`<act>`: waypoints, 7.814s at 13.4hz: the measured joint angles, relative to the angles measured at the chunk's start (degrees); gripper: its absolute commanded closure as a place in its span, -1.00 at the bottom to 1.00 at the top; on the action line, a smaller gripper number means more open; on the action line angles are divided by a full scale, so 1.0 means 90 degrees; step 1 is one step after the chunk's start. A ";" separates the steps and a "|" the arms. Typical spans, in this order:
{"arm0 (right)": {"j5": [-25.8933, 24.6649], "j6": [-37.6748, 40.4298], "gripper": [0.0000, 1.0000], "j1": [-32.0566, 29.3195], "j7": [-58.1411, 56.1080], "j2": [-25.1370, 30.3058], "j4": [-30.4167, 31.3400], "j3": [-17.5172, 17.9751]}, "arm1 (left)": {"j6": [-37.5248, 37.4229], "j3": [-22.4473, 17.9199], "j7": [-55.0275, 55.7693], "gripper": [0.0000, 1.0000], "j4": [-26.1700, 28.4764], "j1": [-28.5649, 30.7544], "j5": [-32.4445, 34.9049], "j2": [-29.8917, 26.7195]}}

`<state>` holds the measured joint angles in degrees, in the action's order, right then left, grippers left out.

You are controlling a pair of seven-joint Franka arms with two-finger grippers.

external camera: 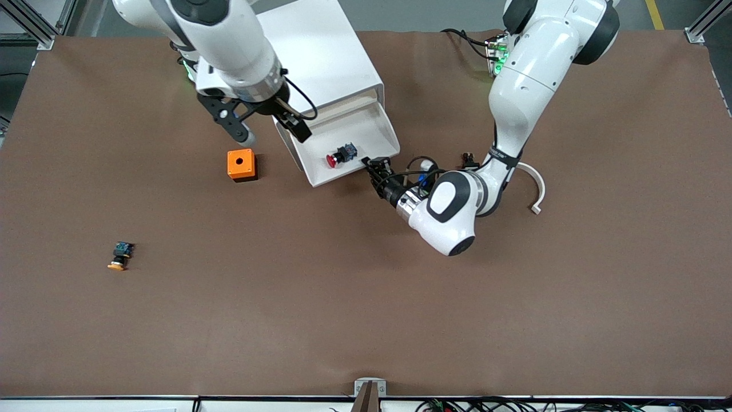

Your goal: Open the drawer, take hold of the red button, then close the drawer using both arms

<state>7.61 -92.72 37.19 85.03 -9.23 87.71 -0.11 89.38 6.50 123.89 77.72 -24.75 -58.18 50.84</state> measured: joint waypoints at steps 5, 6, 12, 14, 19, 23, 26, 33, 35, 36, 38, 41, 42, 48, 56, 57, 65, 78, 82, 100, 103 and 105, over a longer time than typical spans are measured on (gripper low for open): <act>-0.0330 -0.0749 -1.00 0.0405 0.0737 -0.0699 0.0001 -0.0001 | 0.0006 0.0000 -0.0226 -0.82 -0.0083 0.0388 0.0000 0.0001; -0.0422 -0.0926 -1.00 0.0465 0.0767 -0.0861 0.0000 -0.0001 | 0.0045 0.0000 -0.0418 -1.00 -0.0093 0.0391 -0.0001 0.0000; -0.0500 -0.1518 -1.00 0.0510 0.0780 -0.1521 -0.0200 -0.0048 | 0.0075 -0.0051 -0.1015 -1.00 -0.0208 0.0738 0.0000 -0.0003; -0.0501 -0.1577 -1.00 0.0500 0.0791 -0.1767 -0.0395 -0.0071 | 0.0074 -0.0099 -0.1132 -1.00 -0.0514 0.0842 0.0059 -0.0011; -0.0500 -0.1676 -1.00 0.0468 0.0797 -0.2263 -0.0616 -0.0141 | 0.0063 -0.0536 -0.3405 -1.00 -0.1007 0.0892 0.0696 -0.0096; -0.0498 -0.1681 -1.00 0.0536 0.0798 -0.2416 -0.0634 -0.0113 | 0.0044 -0.0681 -0.5162 -1.00 -0.1046 0.0936 0.1912 -0.0339; -0.0493 -0.1680 -1.00 0.0626 0.0808 -0.2540 -0.0637 -0.0084 | 0.0043 -0.0685 -0.6227 -1.00 -0.1061 0.0933 0.2936 -0.0601; -0.0486 -0.1676 -0.35 0.0789 0.0810 -0.2680 -0.0641 -0.0046 | 0.0081 -0.0672 -0.8429 -1.00 -0.1077 0.0808 0.4551 -0.1079; -0.0484 -0.1676 0.21 0.0809 0.0810 -0.2708 -0.0641 -0.0045 | 0.0076 -0.0669 -0.8737 -1.00 -0.1077 0.0721 0.4889 -0.1185; -0.0484 -0.1675 0.40 0.0812 0.0810 -0.2719 -0.0641 -0.0045 | 0.0076 -0.0668 -0.8781 -1.00 -0.1077 0.0659 0.5062 -0.1220; -0.0485 -0.1673 0.75 0.0821 0.0788 -0.2727 -0.0640 -0.0042 | 0.0076 -0.0667 -0.8797 -1.00 -0.1076 0.0547 0.5307 -0.1283; -0.0491 -0.1673 0.81 0.0876 0.0707 -0.2731 -0.0641 -0.0041 | 0.0076 -0.0668 -0.8803 -1.00 -0.1076 0.0498 0.5406 -0.1330; -0.0492 -0.1673 0.81 0.0881 0.0695 -0.2732 -0.0643 -0.0041 | 0.0076 -0.0670 -0.8812 -1.00 -0.1075 0.0498 0.5448 -0.1329; -0.0219 -0.0399 0.81 0.0181 0.0036 -0.2709 -0.1715 -0.0120 | 0.0303 -0.0633 -0.8832 -1.00 -0.1048 0.0335 0.5566 -0.1380; -0.0632 0.1102 0.80 -0.2154 -0.5678 -0.2284 -0.2339 -0.0237 | 0.2897 -0.0550 -0.8820 -1.00 -0.0456 -0.0839 0.5758 -0.1243; -0.0694 0.1087 0.80 -0.2549 -0.6579 -0.2287 -0.2285 -0.0242 | 0.2993 -0.0551 -0.8800 -1.00 -0.0419 -0.0920 0.5759 -0.1191; -0.1407 -0.0701 0.81 -0.3805 -0.9781 -0.2363 -0.0853 -0.0238 | 0.3315 -0.0470 -0.7781 -1.00 0.0102 -0.1540 0.5759 -0.1021; -0.1834 -0.3204 0.78 -0.4531 -1.0169 -0.3427 0.0084 -0.0239 | 0.3305 -0.0408 -0.6059 -1.00 0.0238 -0.2759 0.5307 -0.0946; -0.1834 -0.3347 0.77 -0.4546 -1.0171 -0.3594 0.0087 -0.0199 | 0.3287 -0.0076 -0.5597 -1.00 0.0383 -0.2990 0.5298 -0.0945; -0.1836 -0.3461 -1.00 -0.4528 -1.0194 -0.3786 0.0083 -0.0151 | 0.2791 0.0123 -0.5883 -1.00 0.0135 -0.1416 0.5901 -0.1452; -0.1836 -0.3398 -1.00 -0.4478 -1.0193 -0.3710 0.0041 -0.0111 | 0.2376 0.0103 -0.6479 -1.00 0.0105 -0.0649 0.6090 -0.2018; -0.1836 -0.2950 -1.00 -0.4420 -1.0191 -0.3478 -0.0016 -0.0092 | 0.1998 0.0097 -0.7213 -1.00 0.0097 -0.0070 0.6340 -0.2376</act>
<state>-8.92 -119.27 -2.59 -6.69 -40.53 87.57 -0.93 107.36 7.37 58.98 78.59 -25.38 -1.12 29.46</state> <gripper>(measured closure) 0.000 0.000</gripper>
